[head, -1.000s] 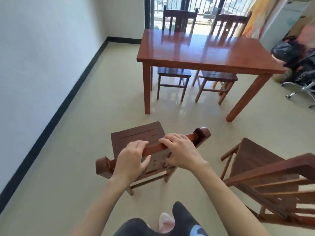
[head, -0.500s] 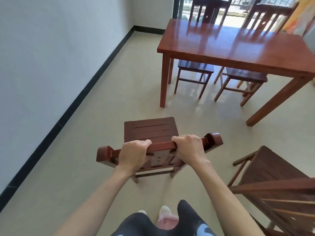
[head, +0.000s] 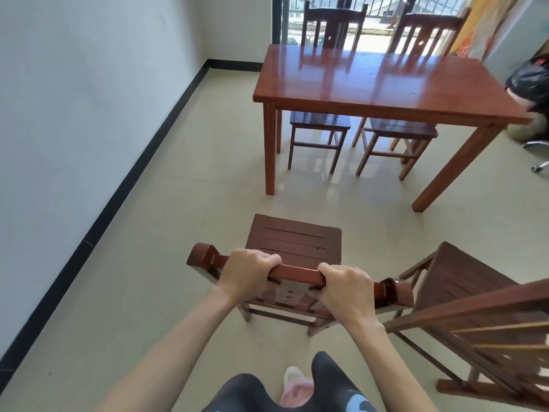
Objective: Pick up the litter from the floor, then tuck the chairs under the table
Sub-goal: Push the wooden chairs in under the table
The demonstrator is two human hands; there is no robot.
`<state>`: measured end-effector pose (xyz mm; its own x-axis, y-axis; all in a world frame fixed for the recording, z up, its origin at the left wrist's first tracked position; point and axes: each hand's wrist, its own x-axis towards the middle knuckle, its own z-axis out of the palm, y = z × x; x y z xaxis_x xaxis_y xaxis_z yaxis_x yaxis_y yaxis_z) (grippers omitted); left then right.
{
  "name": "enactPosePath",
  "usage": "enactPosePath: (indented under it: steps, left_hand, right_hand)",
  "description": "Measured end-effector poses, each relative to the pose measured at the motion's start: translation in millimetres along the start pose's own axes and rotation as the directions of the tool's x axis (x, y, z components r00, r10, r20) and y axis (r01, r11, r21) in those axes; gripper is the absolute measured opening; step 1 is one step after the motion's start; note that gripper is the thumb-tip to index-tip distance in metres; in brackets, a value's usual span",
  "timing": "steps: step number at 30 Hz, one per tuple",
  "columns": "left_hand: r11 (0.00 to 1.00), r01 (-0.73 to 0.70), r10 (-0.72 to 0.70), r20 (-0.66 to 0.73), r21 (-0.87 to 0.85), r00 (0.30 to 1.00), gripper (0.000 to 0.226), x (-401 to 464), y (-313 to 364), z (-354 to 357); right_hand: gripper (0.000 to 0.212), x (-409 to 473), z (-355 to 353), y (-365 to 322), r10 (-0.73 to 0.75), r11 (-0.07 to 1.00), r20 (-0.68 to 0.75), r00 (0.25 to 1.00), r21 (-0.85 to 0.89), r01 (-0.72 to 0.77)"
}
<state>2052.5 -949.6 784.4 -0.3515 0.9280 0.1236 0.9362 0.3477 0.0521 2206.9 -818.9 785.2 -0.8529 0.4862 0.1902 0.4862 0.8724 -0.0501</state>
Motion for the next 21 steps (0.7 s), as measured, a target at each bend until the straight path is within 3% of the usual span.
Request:
enactPosePath:
  steps: [5, 13, 21]
  left_hand:
    - [0.998, -0.058, 0.058, -0.022, 0.005, 0.998, 0.034, 12.9, -1.4, 0.3]
    - [0.996, -0.086, 0.086, -0.048, -0.009, 0.995, 0.036, 32.6, -18.9, 3.1]
    - [0.990, -0.131, 0.126, -0.086, -0.050, 0.988, 0.041, 76.2, -37.9, 5.3]
  right_hand:
    - [0.037, -0.7, 6.4, 0.9, 0.063, 0.997, -0.049, 0.997, 0.036, -0.061]
    - [0.050, 22.3, 13.5, -0.1, 0.050, 0.998, -0.077, 0.996, -0.022, -0.052]
    - [0.048, 65.6, 21.0, 16.8, 0.069, 0.998, -0.127, 0.990, 0.008, -0.069]
